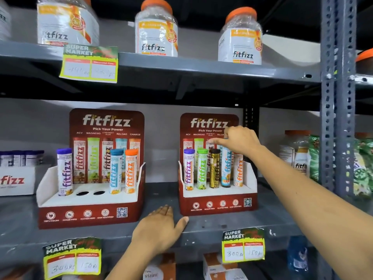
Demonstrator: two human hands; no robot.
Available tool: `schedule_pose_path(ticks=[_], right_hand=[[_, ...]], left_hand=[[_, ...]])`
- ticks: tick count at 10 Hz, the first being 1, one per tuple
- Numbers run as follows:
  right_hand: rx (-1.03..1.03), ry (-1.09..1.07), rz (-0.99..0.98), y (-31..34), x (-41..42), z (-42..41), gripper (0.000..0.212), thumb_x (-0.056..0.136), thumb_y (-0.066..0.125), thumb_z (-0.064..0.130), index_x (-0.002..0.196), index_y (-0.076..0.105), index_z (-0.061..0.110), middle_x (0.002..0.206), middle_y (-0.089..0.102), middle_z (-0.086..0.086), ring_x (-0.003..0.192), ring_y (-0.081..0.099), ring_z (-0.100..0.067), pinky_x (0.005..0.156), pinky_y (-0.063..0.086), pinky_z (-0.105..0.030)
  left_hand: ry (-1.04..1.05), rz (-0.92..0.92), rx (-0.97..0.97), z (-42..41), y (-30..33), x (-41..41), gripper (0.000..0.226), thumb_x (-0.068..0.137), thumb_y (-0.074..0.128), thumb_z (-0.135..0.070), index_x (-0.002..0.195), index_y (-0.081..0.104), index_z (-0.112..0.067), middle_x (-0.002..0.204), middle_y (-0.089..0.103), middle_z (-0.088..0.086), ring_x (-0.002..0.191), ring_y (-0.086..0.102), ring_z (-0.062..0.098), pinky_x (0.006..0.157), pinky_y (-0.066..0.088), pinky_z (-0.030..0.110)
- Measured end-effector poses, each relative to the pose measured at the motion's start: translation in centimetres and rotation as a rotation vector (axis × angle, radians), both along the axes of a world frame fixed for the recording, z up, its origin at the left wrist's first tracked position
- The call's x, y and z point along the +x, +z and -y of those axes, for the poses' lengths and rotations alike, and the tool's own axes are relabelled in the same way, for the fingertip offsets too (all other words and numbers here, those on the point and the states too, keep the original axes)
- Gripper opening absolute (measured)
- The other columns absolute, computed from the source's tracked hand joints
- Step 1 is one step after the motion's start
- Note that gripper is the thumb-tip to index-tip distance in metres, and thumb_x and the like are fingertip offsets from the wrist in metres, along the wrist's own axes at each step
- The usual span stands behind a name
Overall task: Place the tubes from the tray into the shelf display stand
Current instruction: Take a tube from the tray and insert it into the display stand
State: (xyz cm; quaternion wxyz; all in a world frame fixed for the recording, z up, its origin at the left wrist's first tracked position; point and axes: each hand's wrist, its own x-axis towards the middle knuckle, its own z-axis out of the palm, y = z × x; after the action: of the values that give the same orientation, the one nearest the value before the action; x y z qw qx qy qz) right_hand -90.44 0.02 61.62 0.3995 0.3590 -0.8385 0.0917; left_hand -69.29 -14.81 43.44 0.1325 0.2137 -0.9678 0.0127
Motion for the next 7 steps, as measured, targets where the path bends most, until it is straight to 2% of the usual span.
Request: schedule_pose_path(ticks=[2,3,4,5,6,7], right_hand=[[0.02,0.027,0.009,-0.8,-1.0,0.1,0.09,0.059,0.025,0.093,0.08,0.062,0.014,0.079,0.067,-0.002,0.073,0.063,-0.022,0.068,0.054,-0.036],[0.048,0.013,0.011,-1.0,-1.2,0.3,0.087,0.065,0.03,0.09,0.081,0.065,0.012,0.079,0.068,-0.003,0.074,0.064,-0.023,0.072,0.055,-0.038],[0.081,-0.004,-0.051,-1.5,-1.5,0.4,0.082,0.077,0.028,0.082,0.075,0.065,0.009,0.076,0.068,-0.006,0.074,0.063,-0.024,0.084,0.047,-0.04],[0.133,-0.039,-0.13,-2.3,-1.7,0.3,0.09,0.079,0.004,0.077,0.066,0.065,0.012,0.071,0.066,-0.004,0.085,0.057,-0.022,0.089,0.034,-0.043],[0.111,-0.039,-0.103,-3.1,-1.8,0.2,0.09,0.081,-0.004,0.07,0.061,0.063,0.012,0.07,0.064,-0.005,0.093,0.052,-0.023,0.092,0.031,-0.046],[-0.032,-0.033,-0.076,-3.3,-1.7,0.1,0.079,0.093,0.006,0.061,0.074,0.065,0.013,0.086,0.066,-0.008,0.102,0.05,-0.025,0.091,0.031,-0.048]], left_hand=[[0.003,0.008,0.007,-0.2,0.1,0.1,0.076,0.092,0.013,-0.064,0.148,0.018,-0.014,0.156,0.019,0.003,0.141,0.018,0.017,0.111,0.017,0.031],[0.008,0.001,0.012,-0.4,0.2,0.3,0.075,0.092,0.014,-0.064,0.148,0.019,-0.015,0.156,0.019,0.002,0.141,0.019,0.016,0.111,0.018,0.032],[0.003,-0.009,0.013,-0.5,0.3,0.3,0.074,0.092,0.014,-0.064,0.148,0.02,-0.016,0.156,0.021,0.002,0.14,0.02,0.016,0.111,0.019,0.032],[0.008,-0.019,0.013,-0.4,0.2,0.3,0.075,0.091,0.015,-0.065,0.147,0.021,-0.016,0.155,0.022,0.002,0.14,0.021,0.016,0.111,0.02,0.032],[0.005,-0.026,0.02,-0.4,0.1,0.4,0.075,0.091,0.015,-0.065,0.147,0.021,-0.016,0.155,0.022,0.002,0.14,0.021,0.017,0.111,0.02,0.032],[0.001,-0.027,0.017,-0.4,0.1,0.3,0.075,0.091,0.015,-0.065,0.147,0.021,-0.016,0.155,0.022,0.002,0.14,0.021,0.017,0.111,0.02,0.032]])
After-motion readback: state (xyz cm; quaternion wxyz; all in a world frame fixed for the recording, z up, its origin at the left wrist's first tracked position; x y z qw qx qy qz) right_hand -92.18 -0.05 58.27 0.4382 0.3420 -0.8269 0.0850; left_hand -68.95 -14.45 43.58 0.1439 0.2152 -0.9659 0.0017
